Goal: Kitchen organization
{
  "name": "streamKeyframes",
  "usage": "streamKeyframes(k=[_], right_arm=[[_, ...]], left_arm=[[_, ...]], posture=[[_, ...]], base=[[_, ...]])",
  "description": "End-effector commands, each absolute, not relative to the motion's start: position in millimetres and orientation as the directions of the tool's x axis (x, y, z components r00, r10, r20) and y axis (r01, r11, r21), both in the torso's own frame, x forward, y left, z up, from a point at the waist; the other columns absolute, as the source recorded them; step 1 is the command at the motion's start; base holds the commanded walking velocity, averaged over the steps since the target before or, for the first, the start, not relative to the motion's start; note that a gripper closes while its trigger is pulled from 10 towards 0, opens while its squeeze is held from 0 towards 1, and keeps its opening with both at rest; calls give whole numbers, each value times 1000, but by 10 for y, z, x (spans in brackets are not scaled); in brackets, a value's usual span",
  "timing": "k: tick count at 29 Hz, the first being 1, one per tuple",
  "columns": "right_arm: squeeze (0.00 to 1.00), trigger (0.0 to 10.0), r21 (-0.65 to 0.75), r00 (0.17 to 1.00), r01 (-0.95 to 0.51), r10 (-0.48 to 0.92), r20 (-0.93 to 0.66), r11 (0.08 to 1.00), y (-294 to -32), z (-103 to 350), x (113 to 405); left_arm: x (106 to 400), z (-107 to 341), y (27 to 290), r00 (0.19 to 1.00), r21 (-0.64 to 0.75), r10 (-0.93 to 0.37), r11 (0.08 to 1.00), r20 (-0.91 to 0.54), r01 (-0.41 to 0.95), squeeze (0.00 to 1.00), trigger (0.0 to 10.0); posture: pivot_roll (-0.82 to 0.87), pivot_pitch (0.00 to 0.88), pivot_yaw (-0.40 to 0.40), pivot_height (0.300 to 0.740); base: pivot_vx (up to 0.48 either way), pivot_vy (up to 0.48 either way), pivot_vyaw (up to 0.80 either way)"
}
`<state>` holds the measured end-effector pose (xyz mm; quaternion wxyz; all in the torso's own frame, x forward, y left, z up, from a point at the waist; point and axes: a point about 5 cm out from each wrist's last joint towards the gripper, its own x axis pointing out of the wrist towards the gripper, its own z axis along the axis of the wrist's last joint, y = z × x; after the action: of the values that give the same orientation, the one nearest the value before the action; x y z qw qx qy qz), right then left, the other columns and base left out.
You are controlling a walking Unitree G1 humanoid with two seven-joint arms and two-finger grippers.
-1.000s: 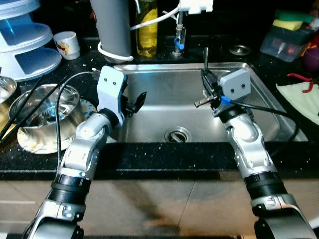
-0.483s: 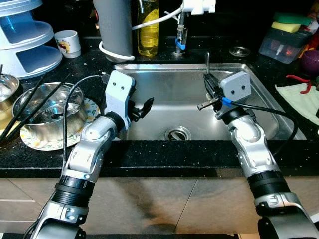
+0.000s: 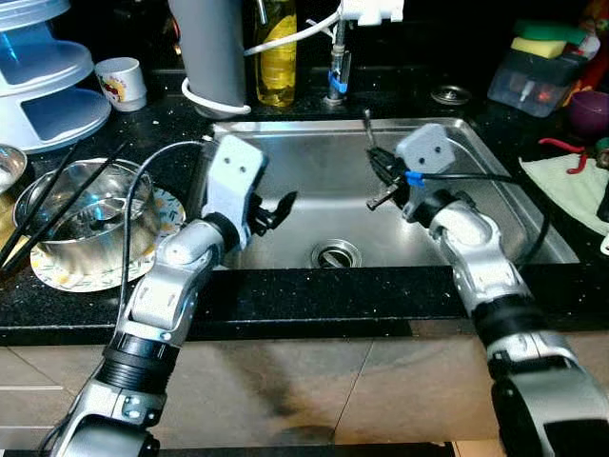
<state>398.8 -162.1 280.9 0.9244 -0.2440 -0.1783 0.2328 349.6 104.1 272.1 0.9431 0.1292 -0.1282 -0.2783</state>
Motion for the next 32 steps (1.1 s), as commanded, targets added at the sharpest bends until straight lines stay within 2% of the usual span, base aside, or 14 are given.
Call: streamKeyframes(k=[1, 6, 12, 20, 28, 29, 30, 31, 32], right_arm=[[0, 10000, -570, 835, -383, 537, 124, 727, -1629, 2775, 4034], [0, 10000, -597, 851, -406, 525, 29, 692, -1677, 2779, 4090], [0, 10000, -671, 884, -416, 445, -141, 613, -1829, 2659, 4131], [0, 10000, -699, 868, -468, 431, -247, 542, -1857, 2588, 4132], [0, 10000, -680, 855, -496, 441, -274, 540, -1852, 2564, 4132], [373, 10000, -676, 855, -497, 441, -274, 544, -1853, 2562, 4133], [635, 10000, -671, 854, -500, 443, -274, 548, -1854, 2560, 4132], [1000, 10000, -668, 856, -496, 442, -269, 554, -1854, 2563, 4134], [1000, 10000, -670, 860, -489, 438, -262, 559, -1855, 2569, 4136]], left_arm=[[3448, 2812, 982, 781, 362, -604, 772, 160, 523, 0, 10000], [3419, 2856, 970, 765, 378, -621, 759, 172, 531, 0, 10000], [3379, 2854, 974, 754, 385, -640, 739, 148, 552, 0, 10000], [3316, 2796, 907, 707, 380, -699, 686, 107, 621, 0, 10000], [3274, 2751, 881, 685, 377, -725, 657, 76, 653, 0, 10000], [3273, 2750, 879, 684, 377, -725, 656, 74, 654, 0, 10000], [3273, 2749, 877, 684, 377, -726, 655, 72, 655, 0, 10000], [3275, 2749, 879, 685, 376, -725, 656, 72, 654, 0, 10000], [3277, 2748, 882, 688, 376, -722, 658, 72, 652, 0, 10000]], posture=[[-51, 205, 17, 740], [-51, 205, 17, 740], [-38, 208, 11, 740], [-39, 211, 12, 740], [-43, 209, 12, 740], [-42, 212, 11, 740], [-43, 211, 11, 740], [-43, 210, 12, 740], [-43, 210, 12, 740]], base=[[0, 0, 0], [0, 0, 0], [0, 0, 0], [0, 0, 0], [0, 0, 0], [0, 0, 0], [0, 0, 0], [0, 0, 0], [0, 0, 0]])
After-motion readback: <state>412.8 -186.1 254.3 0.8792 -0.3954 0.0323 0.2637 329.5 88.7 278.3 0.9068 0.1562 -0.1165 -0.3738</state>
